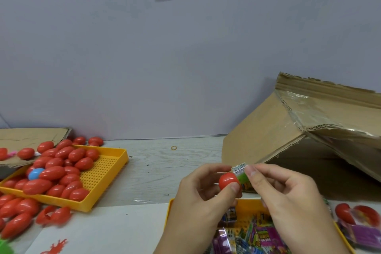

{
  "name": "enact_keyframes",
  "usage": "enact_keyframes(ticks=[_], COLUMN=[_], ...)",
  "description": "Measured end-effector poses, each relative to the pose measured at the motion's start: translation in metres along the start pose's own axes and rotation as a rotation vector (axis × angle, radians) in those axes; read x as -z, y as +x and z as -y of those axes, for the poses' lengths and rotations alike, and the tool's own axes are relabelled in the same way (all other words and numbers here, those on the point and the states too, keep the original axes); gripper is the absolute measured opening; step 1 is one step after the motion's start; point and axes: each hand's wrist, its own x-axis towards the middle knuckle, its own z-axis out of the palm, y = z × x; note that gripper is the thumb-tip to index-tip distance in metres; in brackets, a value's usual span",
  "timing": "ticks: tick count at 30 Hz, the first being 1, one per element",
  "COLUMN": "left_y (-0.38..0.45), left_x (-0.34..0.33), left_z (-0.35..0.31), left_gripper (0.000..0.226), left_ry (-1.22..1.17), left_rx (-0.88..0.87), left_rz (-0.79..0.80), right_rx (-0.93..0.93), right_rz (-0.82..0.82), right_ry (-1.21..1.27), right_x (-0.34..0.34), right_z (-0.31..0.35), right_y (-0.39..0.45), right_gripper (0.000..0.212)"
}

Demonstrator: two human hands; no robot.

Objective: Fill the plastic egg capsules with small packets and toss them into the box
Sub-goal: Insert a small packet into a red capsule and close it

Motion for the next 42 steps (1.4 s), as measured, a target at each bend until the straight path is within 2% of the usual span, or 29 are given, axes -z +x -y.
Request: enact_keyframes(ticks=[4,8,13,18,22,29,35,38,42], left_y=[0.0,0.0,-0.001,0.0,0.001,0.0,0.0,0.002,0.004], left_x=[-0.001,0.0,0.0,0.0,0.0,0.001,0.0,0.001,0.002], left_z=[-0.002,-0.001,0.001,0.003,0.006,0.007,0.006,0.006,0.005], left_gripper=[0.029,0.011,0.016,0.032,0.039,0.038,0.025,0.02,0.028], left_ry=[-0.027,0.026,0.095,0.12,0.119,0.17,0.202,0.123,0.014], left_rx=[0.003,-0.032,-0.058,-0.089,-0.101,-0.121,-0.135,-0.122,-0.089], left_rz=[-0.004,-0.025,-0.009,-0.019,-0.044,-0.022,-0.017,-0.076,-0.13], right_rx=[0.044,0.064,0.02,-0.083,-0.075,-0.036,0.025,0.101,0.246], right_rz=[0.013,0.045,0.04,0.052,0.086,0.08,0.076,0.076,0.095], right_ry=[-0.036,-0.048,-0.035,0.069,0.091,0.042,-0.032,-0.087,-0.293], right_x=[0.0,-0.002,-0.001,0.001,0.0,0.001,0.001,-0.001,-0.006], right_z=[-0.002,-0.003,-0.004,-0.003,0.0,-0.002,-0.002,-0.002,-0.006], right_y=[0.0,-0.001,-0.001,0.001,0.0,0.0,-0.001,-0.002,-0.005], right_gripper=[0.007,0.007,0.003,0.011,0.016,0.017,0.008,0.018,0.043])
